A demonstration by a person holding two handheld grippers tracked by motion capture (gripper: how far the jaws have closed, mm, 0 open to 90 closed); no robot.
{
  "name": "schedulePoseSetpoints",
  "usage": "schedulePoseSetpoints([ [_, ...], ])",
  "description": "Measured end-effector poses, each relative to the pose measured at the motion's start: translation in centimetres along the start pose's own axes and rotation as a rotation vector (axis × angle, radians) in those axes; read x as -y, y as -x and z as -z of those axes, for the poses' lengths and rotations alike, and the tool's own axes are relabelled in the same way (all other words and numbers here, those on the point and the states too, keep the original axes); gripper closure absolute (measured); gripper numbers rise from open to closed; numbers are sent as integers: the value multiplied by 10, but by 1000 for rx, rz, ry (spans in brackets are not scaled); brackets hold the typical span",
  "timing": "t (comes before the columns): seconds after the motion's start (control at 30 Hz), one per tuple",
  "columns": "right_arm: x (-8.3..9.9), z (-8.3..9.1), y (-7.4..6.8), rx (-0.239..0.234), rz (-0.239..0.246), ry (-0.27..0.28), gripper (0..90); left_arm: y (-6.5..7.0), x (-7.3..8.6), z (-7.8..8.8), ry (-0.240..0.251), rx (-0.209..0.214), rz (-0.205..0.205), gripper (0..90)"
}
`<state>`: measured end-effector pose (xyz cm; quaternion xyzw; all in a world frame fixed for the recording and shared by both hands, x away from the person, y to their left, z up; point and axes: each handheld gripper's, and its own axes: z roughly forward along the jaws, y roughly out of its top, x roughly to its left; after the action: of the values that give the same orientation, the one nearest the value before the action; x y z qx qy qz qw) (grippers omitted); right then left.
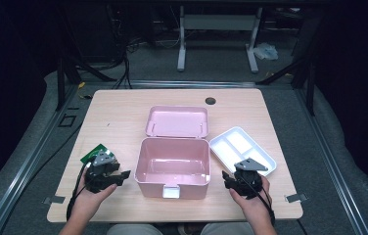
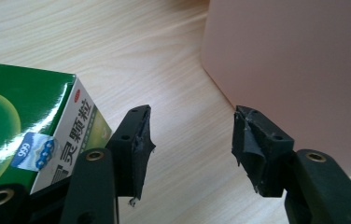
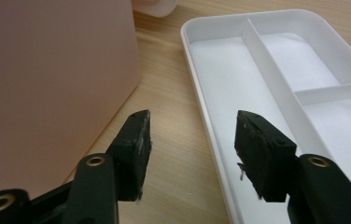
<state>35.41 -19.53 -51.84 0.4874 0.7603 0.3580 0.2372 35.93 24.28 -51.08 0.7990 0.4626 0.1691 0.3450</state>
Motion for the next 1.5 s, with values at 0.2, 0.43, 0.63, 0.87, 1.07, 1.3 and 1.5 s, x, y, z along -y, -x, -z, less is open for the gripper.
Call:
schedulePoseSetpoints([
  [0.2,-6,10,-1,-6,-20,23,512,3,-2,6,13,23,13,481],
  [0.43,-12,15,-1,-33,-27,9,518,6,-8,13,19,28,22,511],
  [0.63,-24,27,-3,-44,-20,22,559,7,-21,29,64,63,53,529],
  [0.87,-37,37,-5,-66,-30,36,619,11,-34,42,70,60,48,590],
  [1.07,-45,42,-12,-59,-36,30,642,17,-45,47,41,47,-3,595],
  [1.3,-57,44,-22,-69,-39,54,614,30,-59,55,60,60,-51,559],
  [1.5,-61,42,-33,-97,-10,59,659,36,-64,48,54,48,-57,584],
])
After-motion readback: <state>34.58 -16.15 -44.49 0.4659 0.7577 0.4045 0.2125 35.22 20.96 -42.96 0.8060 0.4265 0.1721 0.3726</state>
